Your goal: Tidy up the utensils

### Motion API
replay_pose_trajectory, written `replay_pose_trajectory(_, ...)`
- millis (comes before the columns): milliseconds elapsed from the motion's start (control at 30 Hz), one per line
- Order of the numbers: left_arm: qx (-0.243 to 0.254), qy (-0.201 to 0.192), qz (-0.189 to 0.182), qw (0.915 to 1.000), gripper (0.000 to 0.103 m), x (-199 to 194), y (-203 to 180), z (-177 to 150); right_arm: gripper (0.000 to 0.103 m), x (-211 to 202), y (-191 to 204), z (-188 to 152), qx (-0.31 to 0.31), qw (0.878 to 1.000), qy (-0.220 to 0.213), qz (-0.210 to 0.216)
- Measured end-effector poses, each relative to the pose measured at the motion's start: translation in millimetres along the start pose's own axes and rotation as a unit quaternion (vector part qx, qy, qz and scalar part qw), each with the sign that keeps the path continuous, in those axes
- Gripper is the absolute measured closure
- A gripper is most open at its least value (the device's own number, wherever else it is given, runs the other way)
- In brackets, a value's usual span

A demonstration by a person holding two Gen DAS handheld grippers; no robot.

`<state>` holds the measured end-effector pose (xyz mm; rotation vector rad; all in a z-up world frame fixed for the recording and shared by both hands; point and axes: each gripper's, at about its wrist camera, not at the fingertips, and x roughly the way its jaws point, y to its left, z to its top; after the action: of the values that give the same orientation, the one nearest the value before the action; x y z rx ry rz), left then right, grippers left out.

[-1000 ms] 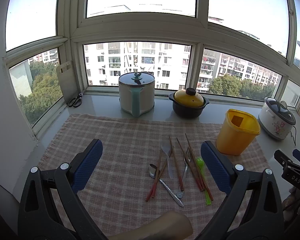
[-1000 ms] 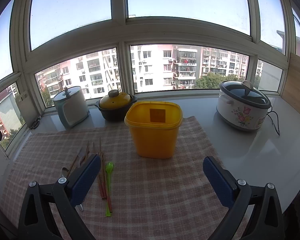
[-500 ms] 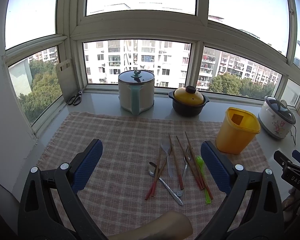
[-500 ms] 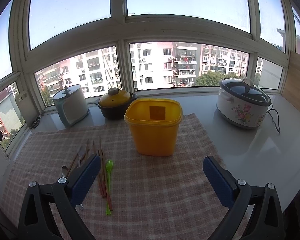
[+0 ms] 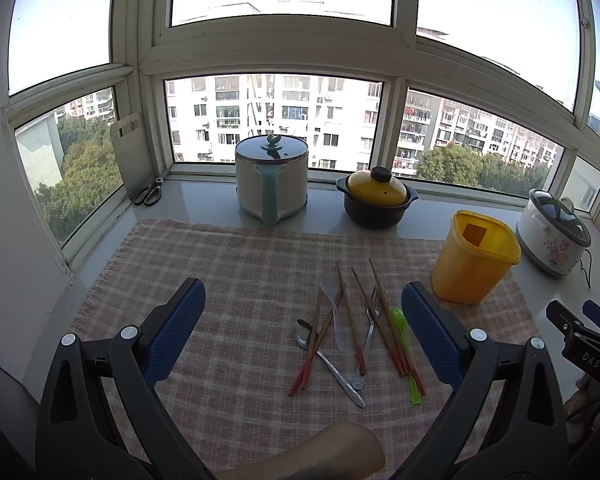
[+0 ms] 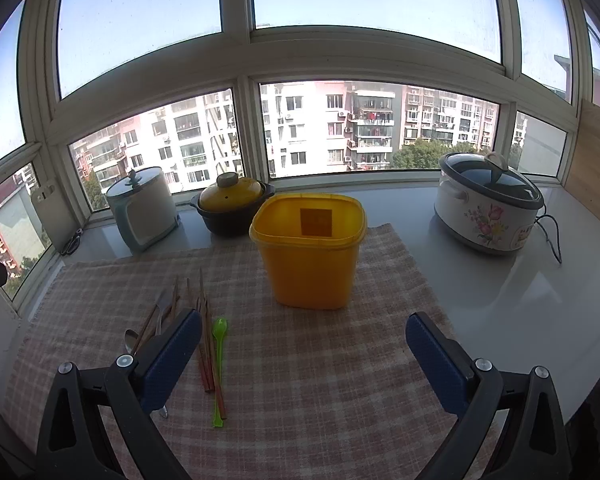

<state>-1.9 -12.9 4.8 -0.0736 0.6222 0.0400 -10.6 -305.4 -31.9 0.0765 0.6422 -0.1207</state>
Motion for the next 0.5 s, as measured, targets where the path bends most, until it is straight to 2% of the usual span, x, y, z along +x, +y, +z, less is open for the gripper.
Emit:
replay_pose_trajectory(367,0.002,0.016,0.000,0.9999,0.003,11,6,-6,0.000,7,0,-3,0.000,1.000,0.012,0.004)
replay_pose_trajectory(500,0.006,0.030,0.014,0.9994,0.003,22,14,-12,0.000,12,1,-5,-0.002,1.000,0.021,0.014)
